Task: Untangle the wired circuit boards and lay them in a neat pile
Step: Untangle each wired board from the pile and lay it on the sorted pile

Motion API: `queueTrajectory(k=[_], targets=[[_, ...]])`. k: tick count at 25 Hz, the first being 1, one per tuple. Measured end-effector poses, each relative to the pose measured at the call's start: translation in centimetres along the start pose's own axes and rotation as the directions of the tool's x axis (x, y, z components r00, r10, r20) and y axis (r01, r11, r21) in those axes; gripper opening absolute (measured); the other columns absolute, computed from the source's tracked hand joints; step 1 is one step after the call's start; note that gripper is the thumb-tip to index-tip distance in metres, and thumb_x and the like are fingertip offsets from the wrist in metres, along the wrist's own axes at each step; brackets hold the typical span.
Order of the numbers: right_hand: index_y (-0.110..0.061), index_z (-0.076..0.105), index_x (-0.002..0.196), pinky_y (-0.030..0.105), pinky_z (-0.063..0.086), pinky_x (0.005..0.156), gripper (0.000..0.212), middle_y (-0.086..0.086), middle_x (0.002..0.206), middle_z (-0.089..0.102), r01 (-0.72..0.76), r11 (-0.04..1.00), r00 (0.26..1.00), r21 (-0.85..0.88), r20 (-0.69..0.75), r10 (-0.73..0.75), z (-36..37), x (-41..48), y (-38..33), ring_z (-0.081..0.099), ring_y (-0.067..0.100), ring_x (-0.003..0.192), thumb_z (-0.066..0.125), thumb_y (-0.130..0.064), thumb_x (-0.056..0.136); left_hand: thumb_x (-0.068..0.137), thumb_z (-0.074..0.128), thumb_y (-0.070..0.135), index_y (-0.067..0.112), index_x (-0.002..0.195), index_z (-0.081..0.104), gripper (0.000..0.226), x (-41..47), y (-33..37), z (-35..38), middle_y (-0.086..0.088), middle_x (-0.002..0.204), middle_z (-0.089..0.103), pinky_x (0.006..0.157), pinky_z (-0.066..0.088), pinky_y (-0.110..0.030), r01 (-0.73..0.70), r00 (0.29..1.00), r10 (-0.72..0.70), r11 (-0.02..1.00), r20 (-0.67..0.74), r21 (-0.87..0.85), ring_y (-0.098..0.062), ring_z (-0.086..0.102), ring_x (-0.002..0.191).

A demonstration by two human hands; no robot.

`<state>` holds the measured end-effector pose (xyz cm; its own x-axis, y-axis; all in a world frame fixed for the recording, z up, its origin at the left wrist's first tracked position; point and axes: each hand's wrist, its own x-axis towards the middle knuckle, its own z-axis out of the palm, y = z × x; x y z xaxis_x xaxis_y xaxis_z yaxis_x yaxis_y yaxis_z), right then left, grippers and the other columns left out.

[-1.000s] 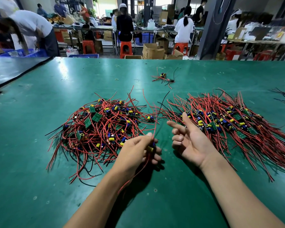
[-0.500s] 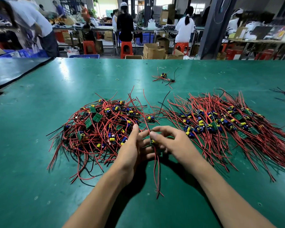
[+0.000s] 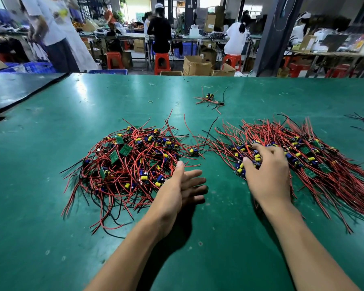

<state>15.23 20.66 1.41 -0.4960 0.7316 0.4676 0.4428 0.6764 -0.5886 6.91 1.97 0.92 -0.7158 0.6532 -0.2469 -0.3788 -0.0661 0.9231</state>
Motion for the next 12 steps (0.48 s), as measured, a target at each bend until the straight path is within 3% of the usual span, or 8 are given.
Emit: queueTrajectory(k=[2,5,8,12], targets=[[-0.008,0.067,0.123,0.033,0.043,0.096,0.034,0.01,0.114,0.056,0.124,0.992,0.991,0.006,-0.046,-0.123,0.2,-0.5,-0.6,0.056,0.027,0.105,0.068,-0.019,0.091,0.101,0.028,0.052,0.006,0.117,0.065,0.061,0.0,-0.1,0.1,-0.013,0.112,0.072,0.084,0.058,-0.035,-0.001,1.0,0.001,1.0,-0.007,-0.007,-0.027,0.07,0.101],[-0.011,0.072,0.111,0.024,0.042,0.09,0.021,0.002,0.105,0.058,0.295,0.947,0.946,0.13,0.101,-0.309,2.1,-2.6,-2.9,0.058,0.016,0.093,0.068,-0.019,0.091,0.102,0.027,0.05,0.001,0.109,0.066,0.063,0.1,-0.3,0.1,-0.019,0.107,0.072,0.08,0.058,-0.036,-0.017,1.0,0.017,1.0,-0.008,-0.015,-0.029,0.071,0.095],[-0.011,0.074,0.108,0.029,0.046,0.092,0.019,0.001,0.104,0.061,0.283,0.936,0.908,0.209,0.255,-0.332,4.8,-4.5,-3.7,0.06,0.016,0.096,0.061,-0.014,0.095,0.104,0.026,0.045,0.0,0.101,0.066,0.06,0.4,-0.3,-0.1,-0.016,0.09,0.075,0.065,0.06,-0.031,-0.04,0.999,0.041,0.998,0.018,-0.053,-0.021,0.073,0.077],[-0.008,0.072,0.115,0.028,0.044,0.097,0.023,0.005,0.108,0.061,0.19,0.958,0.932,0.215,0.267,-0.245,6.5,-3.5,-3.3,0.06,0.02,0.104,0.06,-0.015,0.096,0.105,0.028,0.043,0.008,0.105,0.065,0.051,0.6,-0.4,-0.2,-0.009,0.091,0.077,0.063,0.059,-0.03,-0.052,0.998,0.053,0.996,0.016,-0.073,-0.02,0.074,0.077]])
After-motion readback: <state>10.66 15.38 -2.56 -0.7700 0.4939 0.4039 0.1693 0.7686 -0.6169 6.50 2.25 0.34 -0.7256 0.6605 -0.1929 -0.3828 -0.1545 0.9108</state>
